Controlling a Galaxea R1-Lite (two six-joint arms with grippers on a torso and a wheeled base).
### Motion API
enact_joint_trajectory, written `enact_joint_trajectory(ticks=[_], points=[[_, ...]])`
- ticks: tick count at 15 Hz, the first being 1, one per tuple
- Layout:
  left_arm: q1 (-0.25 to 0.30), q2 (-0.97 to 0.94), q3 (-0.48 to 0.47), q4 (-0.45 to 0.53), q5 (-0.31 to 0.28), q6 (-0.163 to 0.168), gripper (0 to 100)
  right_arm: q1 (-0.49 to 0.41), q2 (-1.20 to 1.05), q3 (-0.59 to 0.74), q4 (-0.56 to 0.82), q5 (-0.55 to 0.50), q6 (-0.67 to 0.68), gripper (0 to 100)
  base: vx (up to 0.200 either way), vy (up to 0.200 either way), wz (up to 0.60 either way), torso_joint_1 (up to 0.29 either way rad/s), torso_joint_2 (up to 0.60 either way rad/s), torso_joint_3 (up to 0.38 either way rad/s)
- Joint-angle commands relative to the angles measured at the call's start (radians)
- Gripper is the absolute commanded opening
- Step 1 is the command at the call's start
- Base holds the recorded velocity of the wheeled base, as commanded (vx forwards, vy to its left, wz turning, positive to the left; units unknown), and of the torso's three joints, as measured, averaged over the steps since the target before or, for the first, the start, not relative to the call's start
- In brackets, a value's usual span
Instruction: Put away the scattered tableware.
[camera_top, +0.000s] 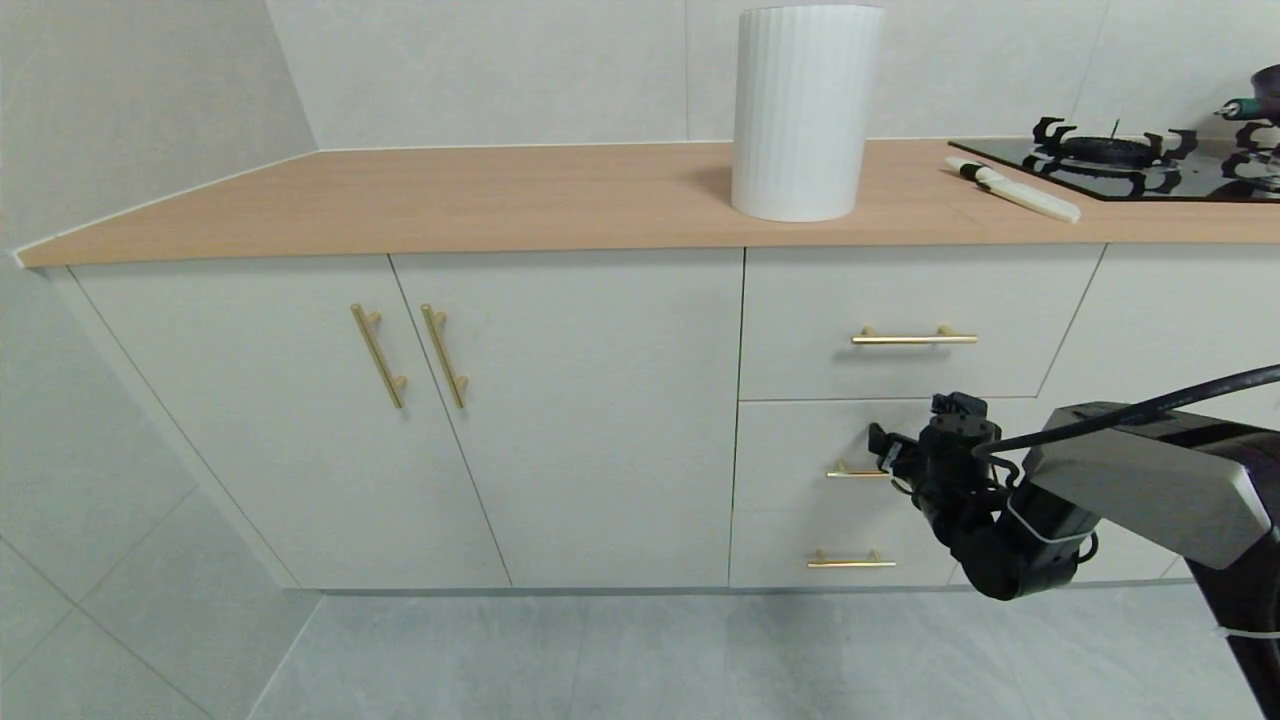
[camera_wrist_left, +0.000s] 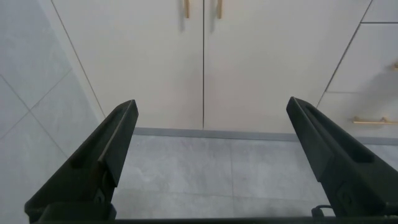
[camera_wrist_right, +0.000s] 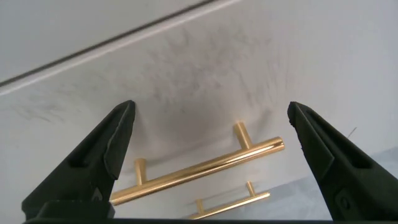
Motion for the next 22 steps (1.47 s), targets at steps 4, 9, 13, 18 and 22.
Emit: enact_joint_trajectory(ticks=[4, 9, 13, 18, 22], points=[[0.000, 0.000, 0.000, 0.000, 0.000, 0.000, 100, 0.006, -0.234, 0.254, 0.002, 0.109, -0.023, 100, 0.000, 0.000, 0.00, 0.000, 0.00, 0.000], [0.000, 0.000, 0.000, 0.000, 0.000, 0.000, 100, 0.005, -0.710, 0.504, 0.002, 0.136, -0.198, 100, 0.000, 0.000, 0.00, 0.000, 0.00, 0.000], [0.000, 0.000, 0.000, 0.000, 0.000, 0.000, 100, -0.028, -1.109, 0.741, 0.013, 0.046, -0.361, 100, 0.000, 0.000, 0.00, 0.000, 0.00, 0.000], [0.002, 0.000, 0.000, 0.000, 0.000, 0.000, 100, -0.210, -1.586, 0.866, 0.227, -0.005, -0.470, 100, 0.000, 0.000, 0.00, 0.000, 0.00, 0.000], [0.000, 0.000, 0.000, 0.000, 0.000, 0.000, 100, -0.224, -2.109, 0.786, 0.925, 0.086, -0.468, 100, 0.000, 0.000, 0.00, 0.000, 0.00, 0.000]])
